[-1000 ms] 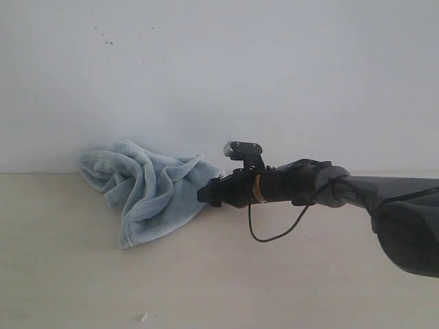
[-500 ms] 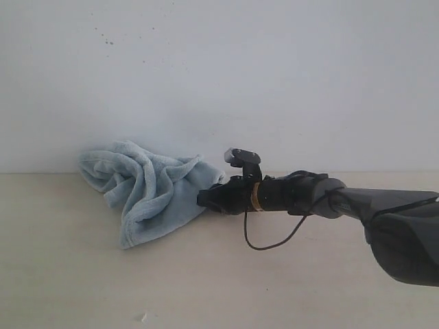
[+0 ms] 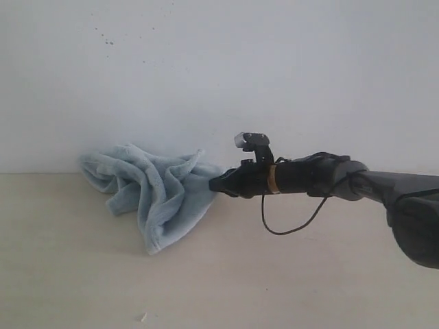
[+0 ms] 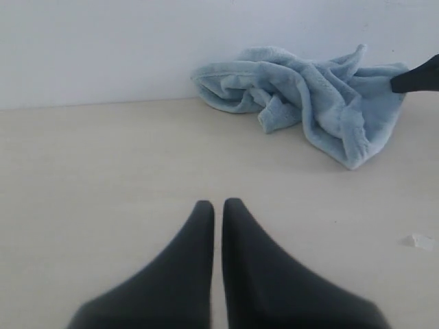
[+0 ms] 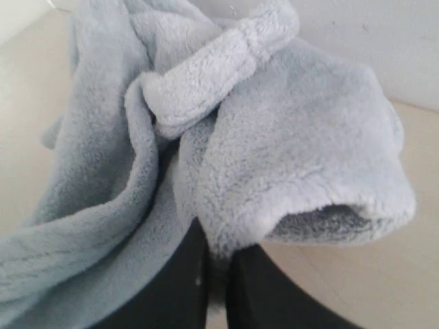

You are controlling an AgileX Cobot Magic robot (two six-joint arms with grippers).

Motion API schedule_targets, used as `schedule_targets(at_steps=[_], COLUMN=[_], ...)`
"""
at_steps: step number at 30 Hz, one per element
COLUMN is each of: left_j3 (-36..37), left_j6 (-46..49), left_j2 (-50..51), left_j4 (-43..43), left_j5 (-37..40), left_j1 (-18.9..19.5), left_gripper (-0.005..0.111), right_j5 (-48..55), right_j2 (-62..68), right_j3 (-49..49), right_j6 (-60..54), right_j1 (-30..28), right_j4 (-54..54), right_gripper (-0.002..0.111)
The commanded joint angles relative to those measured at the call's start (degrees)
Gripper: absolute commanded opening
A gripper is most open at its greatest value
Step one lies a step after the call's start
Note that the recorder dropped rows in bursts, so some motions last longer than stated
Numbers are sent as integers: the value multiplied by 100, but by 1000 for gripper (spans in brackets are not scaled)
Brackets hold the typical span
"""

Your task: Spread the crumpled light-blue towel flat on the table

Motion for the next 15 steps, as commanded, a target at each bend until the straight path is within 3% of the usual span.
schedule_targets(at_steps=[1, 10, 15], left_j3=[20, 20, 20], left_j6=[3, 3, 3], left_j2=[-21, -21, -21], left_j4=[2, 2, 2], left_j5=[-45, -45, -45], left_j1=[2, 2, 2], left_gripper=[4, 4, 4], right_j5=[-641, -1592, -1550], right_j2=[-162, -819, -1625], right_j3=[-5, 789, 2050], right_j6=[681, 864, 683], right_j1=[-366, -967, -1118], right_j4=[-503, -503, -503], right_gripper=[6, 6, 5])
